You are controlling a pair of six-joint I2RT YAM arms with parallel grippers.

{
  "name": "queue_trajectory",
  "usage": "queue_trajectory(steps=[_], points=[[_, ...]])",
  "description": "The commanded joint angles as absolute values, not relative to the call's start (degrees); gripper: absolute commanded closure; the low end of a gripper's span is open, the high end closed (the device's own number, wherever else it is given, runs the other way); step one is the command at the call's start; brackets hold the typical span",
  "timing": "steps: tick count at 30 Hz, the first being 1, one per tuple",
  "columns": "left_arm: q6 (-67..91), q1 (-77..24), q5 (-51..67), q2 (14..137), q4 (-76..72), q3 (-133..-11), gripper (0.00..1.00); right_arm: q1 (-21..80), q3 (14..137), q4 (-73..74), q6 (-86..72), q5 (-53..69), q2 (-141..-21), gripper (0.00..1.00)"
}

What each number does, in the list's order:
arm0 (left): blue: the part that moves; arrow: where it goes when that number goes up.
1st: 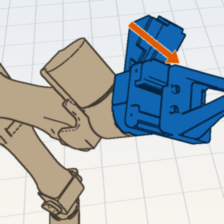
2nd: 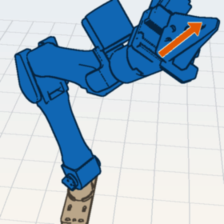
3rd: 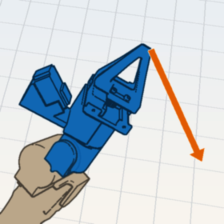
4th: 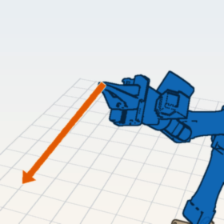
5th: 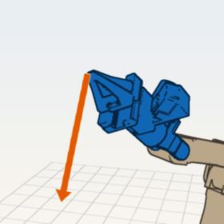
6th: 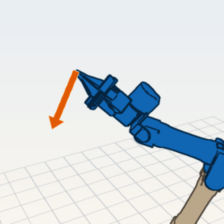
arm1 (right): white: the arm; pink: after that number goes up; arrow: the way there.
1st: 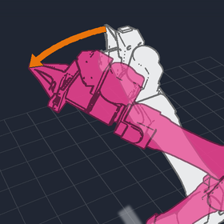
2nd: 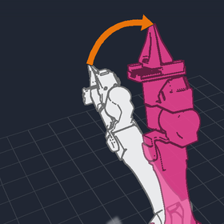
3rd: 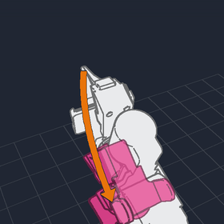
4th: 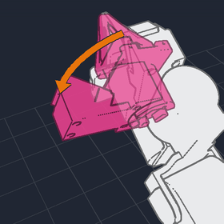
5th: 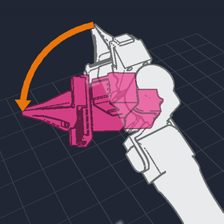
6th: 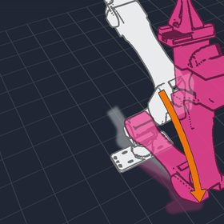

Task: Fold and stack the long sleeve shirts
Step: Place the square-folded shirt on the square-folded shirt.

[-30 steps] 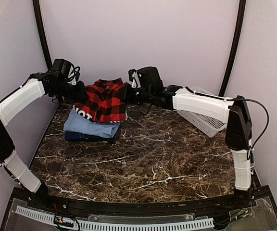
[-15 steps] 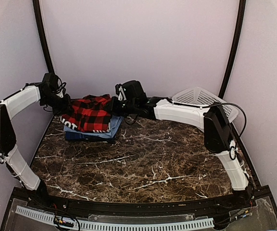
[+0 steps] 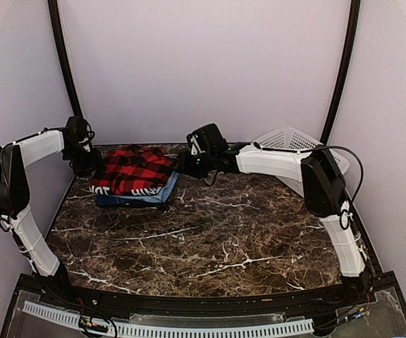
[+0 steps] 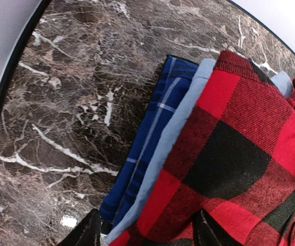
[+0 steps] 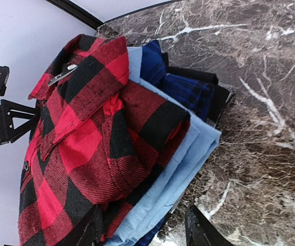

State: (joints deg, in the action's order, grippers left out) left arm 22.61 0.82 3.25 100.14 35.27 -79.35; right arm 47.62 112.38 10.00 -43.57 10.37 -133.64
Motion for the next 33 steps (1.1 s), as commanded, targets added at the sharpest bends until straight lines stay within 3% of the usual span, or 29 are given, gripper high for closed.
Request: queue_trajectory(steps=[1, 6, 11, 17, 25, 33], points=[[21.05, 0.99, -2.24, 92.41, 36.72, -81.22, 0.4, 47.82, 112.28, 11.86, -38.82, 7.49, -127.31, 0.48], [21.75, -4.27, -0.32, 86.18, 36.87, -80.25, 0.4, 47.9, 109.19, 11.69, -36.85, 5.4, -123.94, 0.48], [26.86, -11.38, 7.77, 82.06, 33.6, -75.32, 0.54, 47.9, 106.36, 12.68, -34.4, 3.07, -120.39, 0.47], [31.18, -24.16, 13.88, 81.32, 24.11, -69.9, 0.58, 47.4, 97.41, 11.76, -33.19, -1.18, -113.81, 0.44], [34.56, -33.88, 12.36, 92.31, 17.12, -72.63, 0.57, 43.81, 80.16, 7.12, -34.67, -3.66, -101.89, 0.31], [33.41, -37.74, 9.7, 107.18, 18.78, -85.24, 0.53, 41.98, 71.32, 7.78, -34.03, -6.27, -94.48, 0.24]])
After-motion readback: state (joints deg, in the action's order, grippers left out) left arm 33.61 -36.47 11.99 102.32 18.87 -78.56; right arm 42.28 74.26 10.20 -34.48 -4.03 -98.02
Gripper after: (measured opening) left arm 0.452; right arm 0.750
